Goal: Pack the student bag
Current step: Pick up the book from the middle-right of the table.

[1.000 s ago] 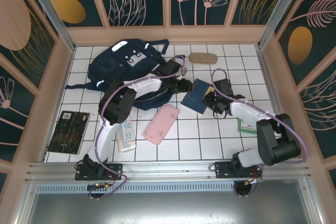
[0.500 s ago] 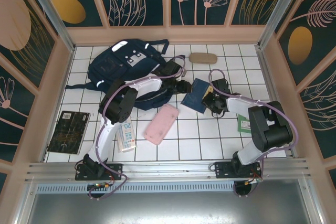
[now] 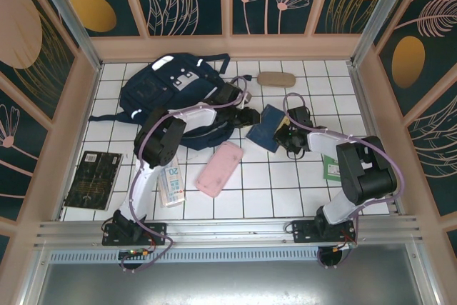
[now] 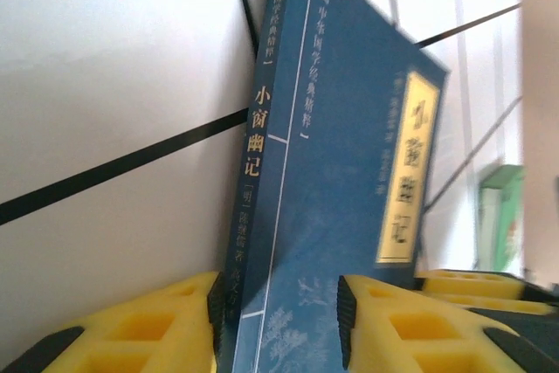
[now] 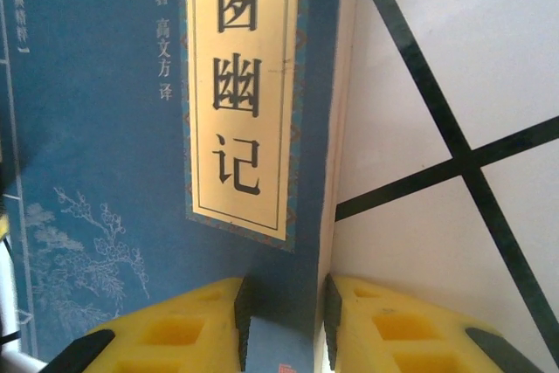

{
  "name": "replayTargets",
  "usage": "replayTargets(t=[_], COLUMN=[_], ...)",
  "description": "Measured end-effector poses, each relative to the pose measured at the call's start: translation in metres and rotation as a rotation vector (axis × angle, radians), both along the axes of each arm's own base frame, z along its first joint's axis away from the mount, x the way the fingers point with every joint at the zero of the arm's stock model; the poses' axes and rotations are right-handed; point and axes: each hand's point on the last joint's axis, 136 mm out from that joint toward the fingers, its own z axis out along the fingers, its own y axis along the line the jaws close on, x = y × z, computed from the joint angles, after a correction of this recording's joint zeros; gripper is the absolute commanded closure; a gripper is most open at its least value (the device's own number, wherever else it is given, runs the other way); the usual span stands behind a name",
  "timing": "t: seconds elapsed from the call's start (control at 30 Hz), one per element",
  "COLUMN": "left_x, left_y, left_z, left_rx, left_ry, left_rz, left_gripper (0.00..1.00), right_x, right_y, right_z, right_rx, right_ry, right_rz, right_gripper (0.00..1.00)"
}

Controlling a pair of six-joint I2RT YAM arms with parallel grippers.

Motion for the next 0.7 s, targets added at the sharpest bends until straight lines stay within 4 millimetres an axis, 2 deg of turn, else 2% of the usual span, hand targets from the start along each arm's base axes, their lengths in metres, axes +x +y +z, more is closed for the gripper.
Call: replayTargets(t=[0.2,0.27,0.47,0.7], left_x=[-0.006,-0.010,-0.012,-0.007], left_y=[-0.016,-0.020,-0.018,-0.008], left_z=[0.043,0.049,0.043,0.023], left_rx=[-0.199,-0.217,-0.162,-0.056], left_ry=[0.021,0.020,0.003,-0.017], left_rz=[-0.034,-0.057,-0.076,-0.052], left_gripper=[0.62,0.61,0.63,0.62], right_x=[0.000,0.000,-0.001,-0.001], right_y=[-0.001,-0.001,-0.002,-0.002], right_z=[0.000,0.000,0.001,0.001], right_rx=[0.001,0.004,0.007,0.009], right_ry=[0.001,0.002,0.003,-0.002], right_rz=[-0.002,-0.002,-0.003,-0.003], right_gripper=[0.69,0.68,0.69,0.68])
